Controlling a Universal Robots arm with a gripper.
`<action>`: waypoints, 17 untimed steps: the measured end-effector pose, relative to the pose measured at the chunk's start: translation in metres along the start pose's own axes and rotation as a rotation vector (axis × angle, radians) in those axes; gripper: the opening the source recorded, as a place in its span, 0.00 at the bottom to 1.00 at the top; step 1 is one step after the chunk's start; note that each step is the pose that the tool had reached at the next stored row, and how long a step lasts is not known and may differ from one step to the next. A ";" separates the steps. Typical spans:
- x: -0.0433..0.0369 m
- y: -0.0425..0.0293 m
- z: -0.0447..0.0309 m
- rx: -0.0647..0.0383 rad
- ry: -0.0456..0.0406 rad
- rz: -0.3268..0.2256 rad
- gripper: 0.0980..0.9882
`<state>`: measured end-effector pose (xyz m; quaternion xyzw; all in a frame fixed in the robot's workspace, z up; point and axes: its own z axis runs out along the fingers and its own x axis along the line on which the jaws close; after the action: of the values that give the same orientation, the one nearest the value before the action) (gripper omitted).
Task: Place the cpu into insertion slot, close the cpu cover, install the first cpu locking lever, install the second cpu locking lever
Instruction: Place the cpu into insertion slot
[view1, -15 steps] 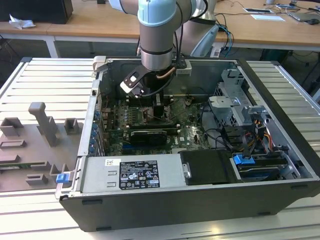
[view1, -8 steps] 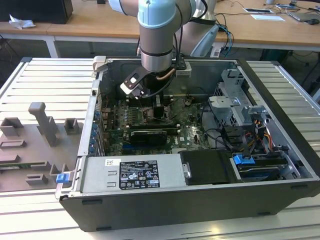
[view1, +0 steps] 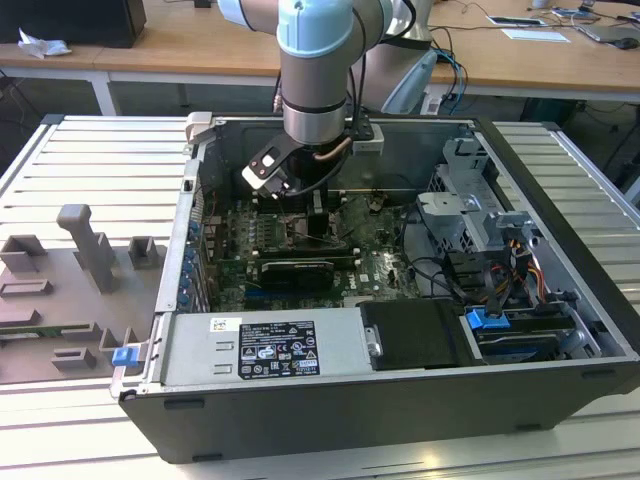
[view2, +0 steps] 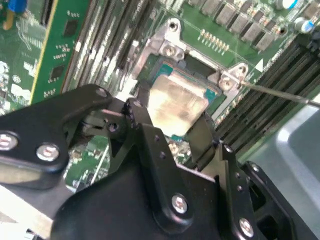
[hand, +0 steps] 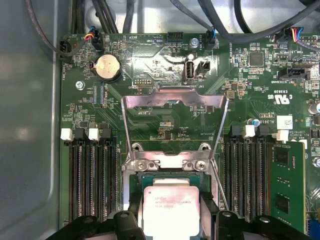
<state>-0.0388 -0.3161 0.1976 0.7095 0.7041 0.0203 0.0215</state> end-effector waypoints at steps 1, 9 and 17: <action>0.0000 0.0000 0.0000 0.000 0.0001 0.000 0.51; -0.0001 0.0005 -0.0104 0.001 -0.0002 0.000 0.58; 0.0000 0.0012 -0.0172 0.001 -0.0003 0.000 0.29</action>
<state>-0.0386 -0.3161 0.2148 0.7096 0.7041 0.0199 0.0212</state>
